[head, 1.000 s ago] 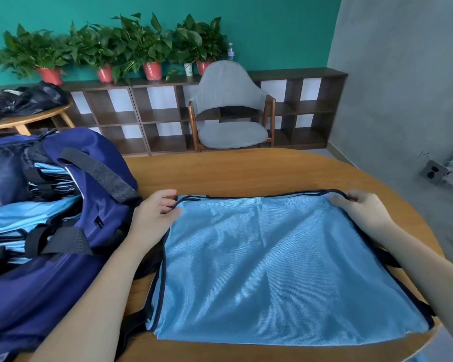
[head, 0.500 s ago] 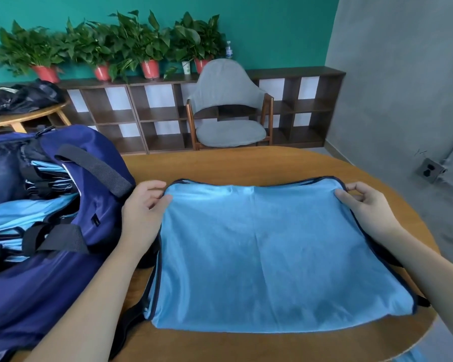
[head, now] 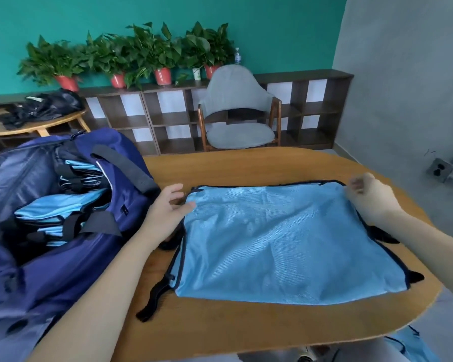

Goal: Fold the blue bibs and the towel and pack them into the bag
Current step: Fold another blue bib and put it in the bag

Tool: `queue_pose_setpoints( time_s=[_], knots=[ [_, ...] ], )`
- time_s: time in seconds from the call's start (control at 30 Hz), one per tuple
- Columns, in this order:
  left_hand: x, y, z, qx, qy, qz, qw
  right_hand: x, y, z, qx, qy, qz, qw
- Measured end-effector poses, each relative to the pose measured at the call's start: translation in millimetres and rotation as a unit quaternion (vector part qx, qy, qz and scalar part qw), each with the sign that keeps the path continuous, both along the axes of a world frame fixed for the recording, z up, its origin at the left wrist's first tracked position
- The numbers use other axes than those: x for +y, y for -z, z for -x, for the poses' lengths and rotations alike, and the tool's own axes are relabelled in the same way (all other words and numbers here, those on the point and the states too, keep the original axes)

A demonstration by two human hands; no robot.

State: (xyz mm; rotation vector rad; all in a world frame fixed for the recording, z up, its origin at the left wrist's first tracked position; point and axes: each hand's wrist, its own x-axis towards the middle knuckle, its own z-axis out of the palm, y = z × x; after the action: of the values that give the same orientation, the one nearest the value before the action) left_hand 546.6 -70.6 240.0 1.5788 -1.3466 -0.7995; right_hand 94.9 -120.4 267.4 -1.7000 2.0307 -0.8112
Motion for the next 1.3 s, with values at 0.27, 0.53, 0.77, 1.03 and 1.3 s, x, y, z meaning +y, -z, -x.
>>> queue_pose_setpoints(
  time_s=[0.27, 0.53, 0.77, 1.03, 1.3],
  knots=[
    [55.7, -24.7, 18.0, -0.193, 0.000, 0.025, 0.981, 111.8, 5.0, -125.5, 0.160, -0.238, 0.038, 0.957],
    [147.8, 3.9, 37.5, -0.190, -0.037, 0.056, 0.979, 132.2, 41.1, -178.8, 0.165, -0.297, 0.050, 0.939],
    [167.7, 10.3, 30.0, -0.184, -0.015, 0.056, 0.981, 132.1, 47.2, -178.4, 0.186, -0.301, 0.053, 0.934],
    [174.6, 13.2, 5.7, -0.178, 0.003, 0.059, 0.982, 132.1, 45.7, -179.3, 0.189, -0.298, 0.047, 0.934],
    [189.3, 4.9, -12.0, -0.177, 0.065, 0.051, 0.981, 133.3, 45.1, -177.9, 0.191, -0.307, 0.037, 0.932]
  ],
)
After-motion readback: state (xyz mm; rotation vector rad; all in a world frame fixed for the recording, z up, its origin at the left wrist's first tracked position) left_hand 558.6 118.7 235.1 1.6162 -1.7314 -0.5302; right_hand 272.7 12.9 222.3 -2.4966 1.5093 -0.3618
